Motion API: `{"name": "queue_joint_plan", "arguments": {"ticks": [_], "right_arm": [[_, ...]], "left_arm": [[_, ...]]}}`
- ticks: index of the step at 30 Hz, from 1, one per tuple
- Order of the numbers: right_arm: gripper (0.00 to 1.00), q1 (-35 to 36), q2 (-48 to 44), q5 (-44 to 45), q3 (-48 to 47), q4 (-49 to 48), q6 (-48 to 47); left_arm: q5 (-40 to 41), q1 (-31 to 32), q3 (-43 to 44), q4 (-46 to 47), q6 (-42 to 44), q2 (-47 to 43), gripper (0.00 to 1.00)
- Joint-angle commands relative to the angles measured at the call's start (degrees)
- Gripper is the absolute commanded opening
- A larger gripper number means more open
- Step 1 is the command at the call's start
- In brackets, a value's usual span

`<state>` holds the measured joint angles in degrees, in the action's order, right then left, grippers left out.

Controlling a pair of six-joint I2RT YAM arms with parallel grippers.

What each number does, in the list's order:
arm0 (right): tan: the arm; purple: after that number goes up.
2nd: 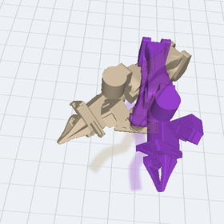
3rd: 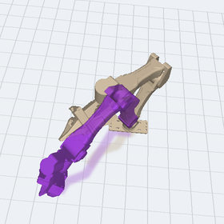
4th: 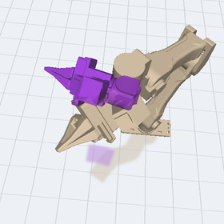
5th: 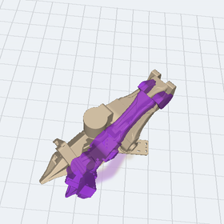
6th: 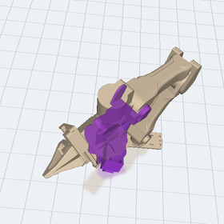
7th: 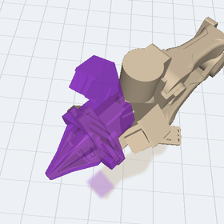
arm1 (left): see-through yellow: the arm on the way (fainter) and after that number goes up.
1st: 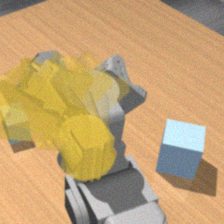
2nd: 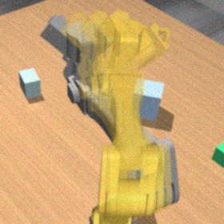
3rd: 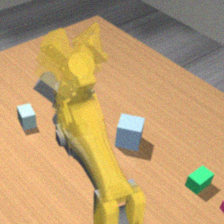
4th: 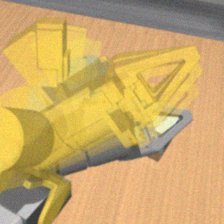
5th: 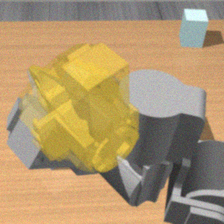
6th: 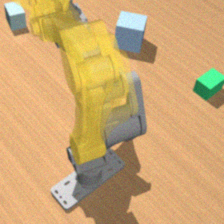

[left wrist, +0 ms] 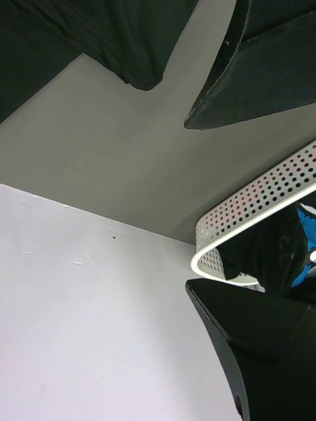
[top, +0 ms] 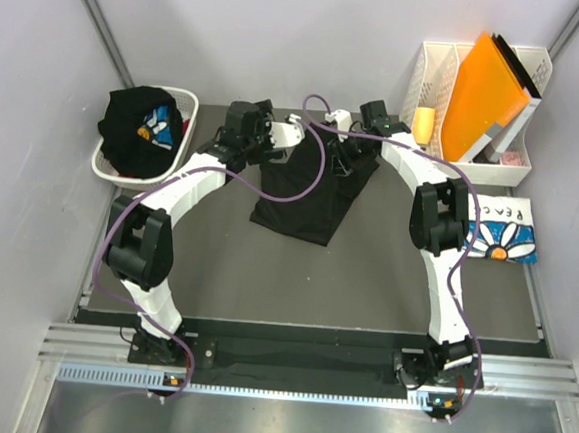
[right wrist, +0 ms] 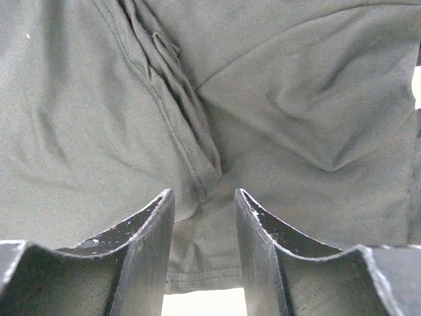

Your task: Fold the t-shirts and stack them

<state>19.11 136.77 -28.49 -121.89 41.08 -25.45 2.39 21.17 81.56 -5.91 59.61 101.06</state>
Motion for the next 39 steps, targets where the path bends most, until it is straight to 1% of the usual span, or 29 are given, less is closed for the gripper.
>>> {"name": "queue_joint_plan", "arguments": {"ticks": [1,5,7,10,11,13,14,16,20,30,39], "right_arm": [[0.43,0.93,-2.56,-0.34,0.33,-2.06,-0.12],[0.46,1.01,-2.56,-0.16,0.77,-2.23,-0.04],[0.46,1.10,-2.56,-0.16,0.86,-2.32,0.14],[0.40,1.01,-2.65,-0.16,0.95,-2.50,0.31],[0.32,1.01,-2.65,-0.07,1.12,-2.50,0.32],[0.24,1.10,-2.82,-0.07,1.39,-2.76,0.32],[0.17,1.10,-2.91,0.01,1.30,-2.67,0.32],[0.13,1.27,-3.09,0.01,1.47,-2.76,0.23],[0.01,1.19,-3.09,0.19,1.30,-2.76,0.14],[0.00,1.63,-6.42,2.65,1.74,-2.41,-0.91],[0.00,1.54,-11.43,5.29,6.66,-2.49,-2.50]], "left_arm": [[-1.16,0.36,2.11,3.27,-1.08,-0.60,0.99],[-1.34,0.45,2.20,3.28,-1.17,-0.51,0.99],[-1.51,0.45,2.20,3.36,-1.08,-0.51,0.99],[-1.51,0.45,2.20,3.71,-1.08,-0.51,0.99],[-1.60,0.45,2.29,3.72,-1.08,-0.42,0.99],[-1.69,0.45,2.29,3.80,-0.99,-0.33,0.99],[-1.69,0.63,2.29,3.72,-0.99,-0.25,0.99],[-1.69,0.54,2.38,3.80,-0.99,-0.25,0.99],[-1.78,0.54,2.46,4.07,-0.64,-0.16,0.99],[-2.04,0.54,2.81,4.42,-0.99,0.11,0.99],[-2.04,0.63,2.90,4.68,-0.99,0.28,0.99]]}}
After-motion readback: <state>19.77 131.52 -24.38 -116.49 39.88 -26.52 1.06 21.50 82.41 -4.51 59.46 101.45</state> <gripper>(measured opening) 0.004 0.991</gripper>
